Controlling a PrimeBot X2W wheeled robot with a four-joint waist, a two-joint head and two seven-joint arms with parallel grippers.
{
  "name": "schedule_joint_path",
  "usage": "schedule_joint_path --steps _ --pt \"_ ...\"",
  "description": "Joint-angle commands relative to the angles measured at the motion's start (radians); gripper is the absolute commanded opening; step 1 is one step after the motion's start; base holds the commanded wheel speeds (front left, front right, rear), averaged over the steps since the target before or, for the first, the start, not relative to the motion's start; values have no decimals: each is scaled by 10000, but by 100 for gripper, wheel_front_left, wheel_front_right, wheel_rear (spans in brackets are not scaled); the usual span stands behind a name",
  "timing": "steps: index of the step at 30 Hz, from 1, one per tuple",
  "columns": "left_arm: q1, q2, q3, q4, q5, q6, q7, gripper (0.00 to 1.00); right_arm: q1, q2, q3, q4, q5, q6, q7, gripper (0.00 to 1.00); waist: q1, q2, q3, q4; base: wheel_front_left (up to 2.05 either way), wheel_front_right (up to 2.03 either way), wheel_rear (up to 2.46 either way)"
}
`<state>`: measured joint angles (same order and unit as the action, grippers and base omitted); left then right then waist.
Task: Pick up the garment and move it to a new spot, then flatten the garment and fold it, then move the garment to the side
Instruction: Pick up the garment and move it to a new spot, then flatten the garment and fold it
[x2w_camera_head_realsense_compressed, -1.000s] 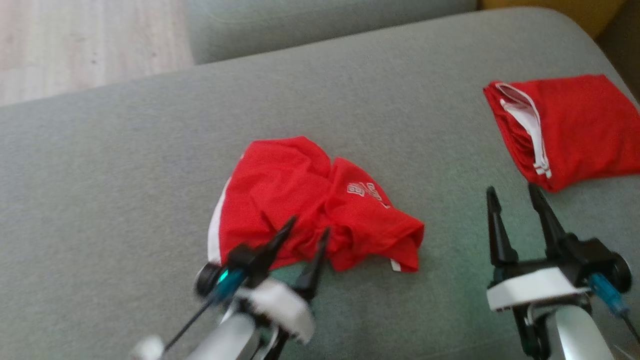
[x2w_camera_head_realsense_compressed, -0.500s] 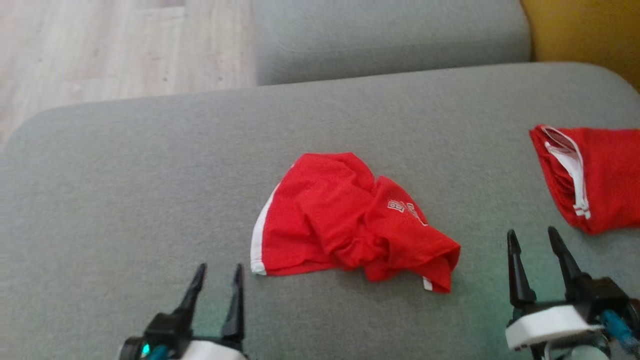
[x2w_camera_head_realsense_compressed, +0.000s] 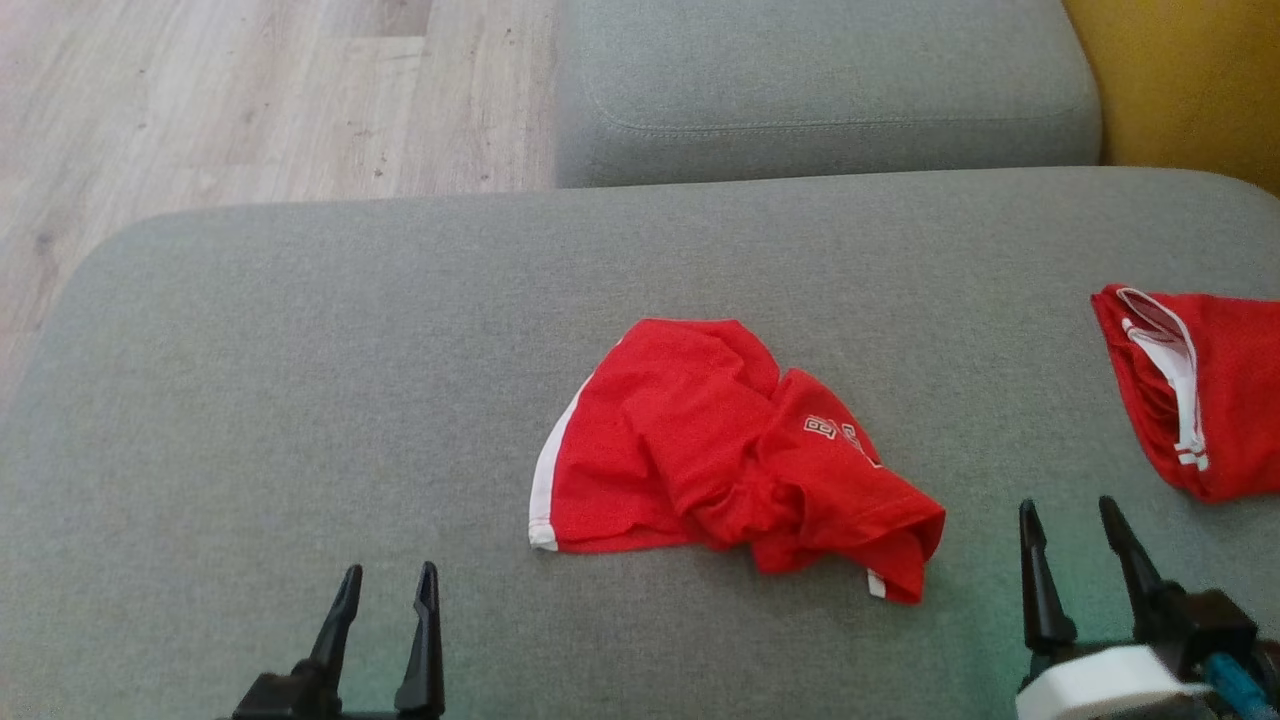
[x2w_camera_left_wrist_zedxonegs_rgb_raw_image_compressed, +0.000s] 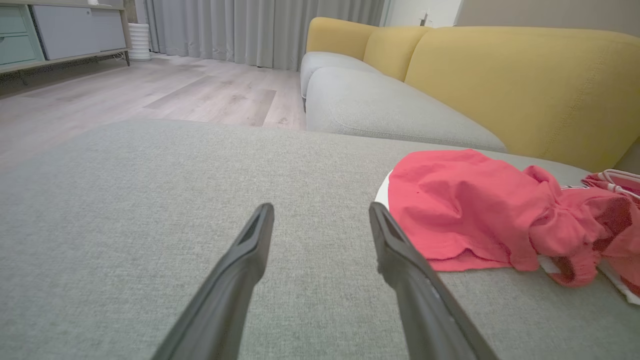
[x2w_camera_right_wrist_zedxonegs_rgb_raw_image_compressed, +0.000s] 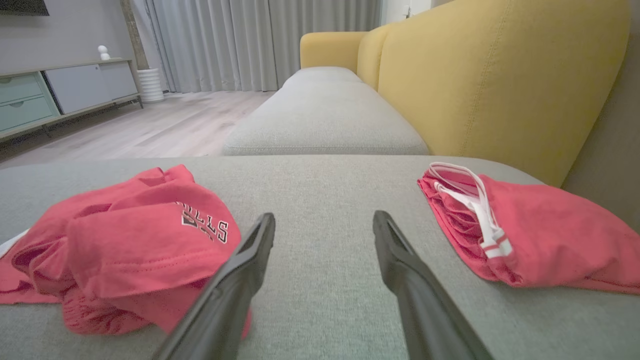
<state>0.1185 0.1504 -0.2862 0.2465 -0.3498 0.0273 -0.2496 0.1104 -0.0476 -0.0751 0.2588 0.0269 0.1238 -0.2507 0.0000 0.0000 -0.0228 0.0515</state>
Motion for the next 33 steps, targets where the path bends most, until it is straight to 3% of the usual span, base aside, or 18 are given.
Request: schedule_joint_path --steps 1,17,33 --pt "-294 -74 506 -238 151 -88 -121 100 -55 -59 201 -316 61 69 -110 100 0 0 2 -36 0 0 0" --pt "-471 -681 1576 383 989 -978 -121 100 -325 -29 516 -222 129 69 -110 100 0 0 19 -71 0 0 0" --pt "-873 -834 2125 804 1385 -1313 -122 100 -442 -28 772 16 233 69 -111 100 0 0 -58 8 0 0 0"
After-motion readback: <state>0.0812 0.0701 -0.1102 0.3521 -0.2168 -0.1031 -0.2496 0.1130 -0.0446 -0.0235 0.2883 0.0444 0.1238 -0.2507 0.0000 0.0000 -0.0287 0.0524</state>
